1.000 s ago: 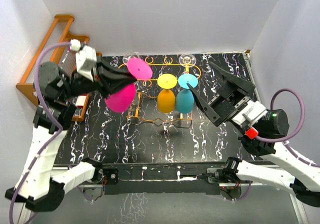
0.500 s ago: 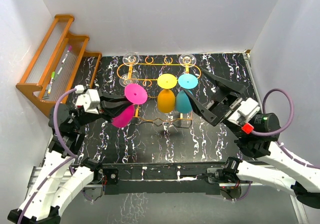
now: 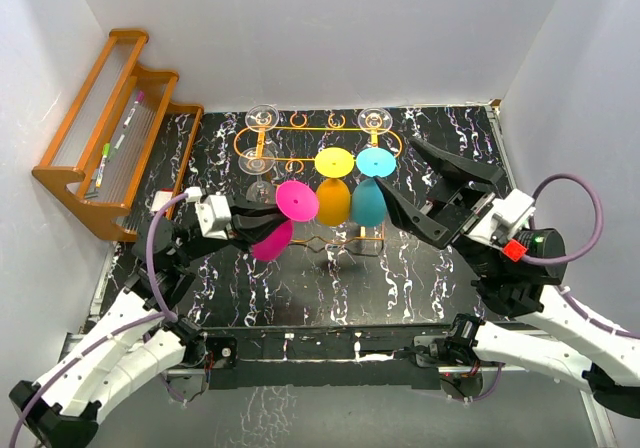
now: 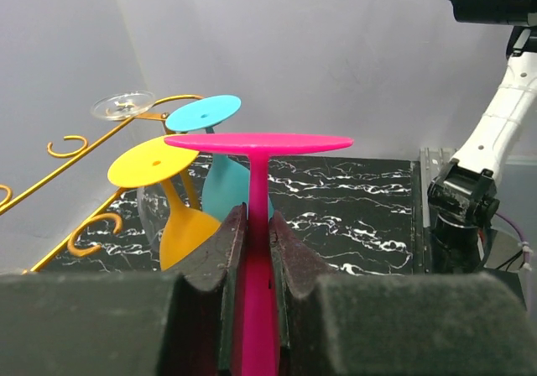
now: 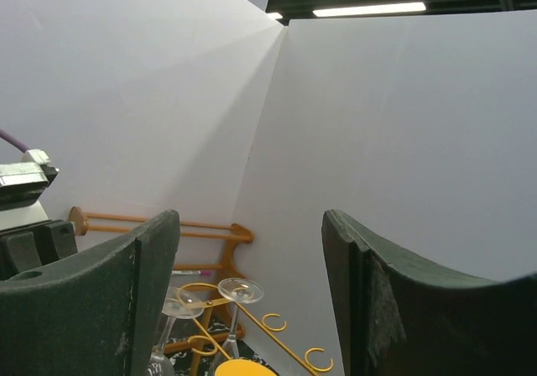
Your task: Place the wine glass upside down on the wine glass rack
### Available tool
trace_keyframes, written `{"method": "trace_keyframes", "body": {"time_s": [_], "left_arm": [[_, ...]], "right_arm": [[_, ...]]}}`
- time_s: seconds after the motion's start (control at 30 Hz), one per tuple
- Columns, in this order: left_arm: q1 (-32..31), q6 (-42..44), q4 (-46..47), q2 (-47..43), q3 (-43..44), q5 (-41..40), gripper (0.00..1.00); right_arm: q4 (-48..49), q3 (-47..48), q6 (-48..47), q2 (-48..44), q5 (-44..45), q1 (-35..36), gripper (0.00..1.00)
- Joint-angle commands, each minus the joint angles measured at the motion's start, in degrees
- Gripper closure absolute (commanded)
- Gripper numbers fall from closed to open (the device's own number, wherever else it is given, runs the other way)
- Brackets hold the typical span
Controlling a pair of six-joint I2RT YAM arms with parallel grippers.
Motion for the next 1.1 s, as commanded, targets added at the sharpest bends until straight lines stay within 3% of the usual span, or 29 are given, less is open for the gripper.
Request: {"method": "trace_keyframes", "body": {"time_s": [0.0,0.23,0.43,0.77,1.07], "left_arm": [[-4.17,3.37,6.70,1.77,-1.24,-8.15,1.00],[-5.77,4.70,15.37,3.67,-4.83,-20.94,1.00],[-8.01,11.30,21.28,2.47,-9.68,-26.46,1.00],[-11.17,20.73,33.87,4.10,-17.93,-31.32,1.00],[-12.62,21.05,34.09,7.53,-16.42,-33.65,1.00]], "right_arm": [[1.50,2.53,1.17,1.69,1.43,0.27,0.29],[1.42,2.68,0.85,2.17,2.67,0.27,0.29],[0.84,2.70,-0.04,2.00,3.72,0.27,0.28],[0.61,3.34,0.01,2.37,3.32,0.26,0.28],[-0.39,2.96,0.64,1.34,3.10,0.23,0.28]]}}
